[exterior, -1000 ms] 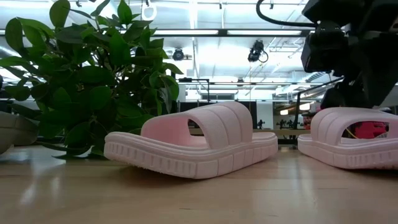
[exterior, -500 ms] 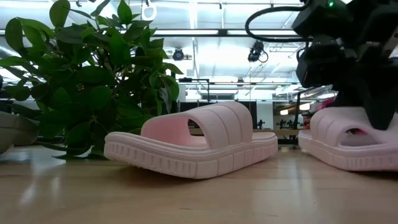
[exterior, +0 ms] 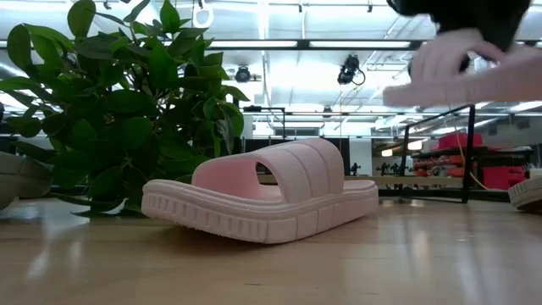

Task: Pick and place slides into the shelf
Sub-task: Put the right pink slide on the shelf

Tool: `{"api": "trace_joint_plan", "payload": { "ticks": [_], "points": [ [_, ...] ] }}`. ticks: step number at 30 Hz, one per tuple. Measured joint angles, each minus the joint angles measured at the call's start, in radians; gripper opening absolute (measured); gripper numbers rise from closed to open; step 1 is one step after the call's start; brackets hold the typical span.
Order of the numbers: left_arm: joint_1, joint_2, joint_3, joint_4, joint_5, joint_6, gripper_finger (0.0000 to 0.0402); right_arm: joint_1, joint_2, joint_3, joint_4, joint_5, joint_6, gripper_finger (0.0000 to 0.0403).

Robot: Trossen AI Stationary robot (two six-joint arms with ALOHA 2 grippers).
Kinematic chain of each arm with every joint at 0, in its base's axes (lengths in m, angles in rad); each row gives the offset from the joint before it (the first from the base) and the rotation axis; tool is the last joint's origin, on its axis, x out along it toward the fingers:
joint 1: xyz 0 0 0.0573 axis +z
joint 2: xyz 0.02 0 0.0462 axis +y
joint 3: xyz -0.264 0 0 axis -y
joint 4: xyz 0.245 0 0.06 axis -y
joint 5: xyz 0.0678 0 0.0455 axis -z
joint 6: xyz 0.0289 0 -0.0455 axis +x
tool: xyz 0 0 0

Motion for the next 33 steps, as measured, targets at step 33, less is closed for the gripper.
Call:
{"api": "trace_joint_plan", "payload": {
  "ticks": [33],
  "points": [
    [0.000,0.000,0.000,0.001,0.000,0.000,0.0024,-0.636,0.016,0.236,-0.492,0.220,-0.793,0.0009]
  ]
}}
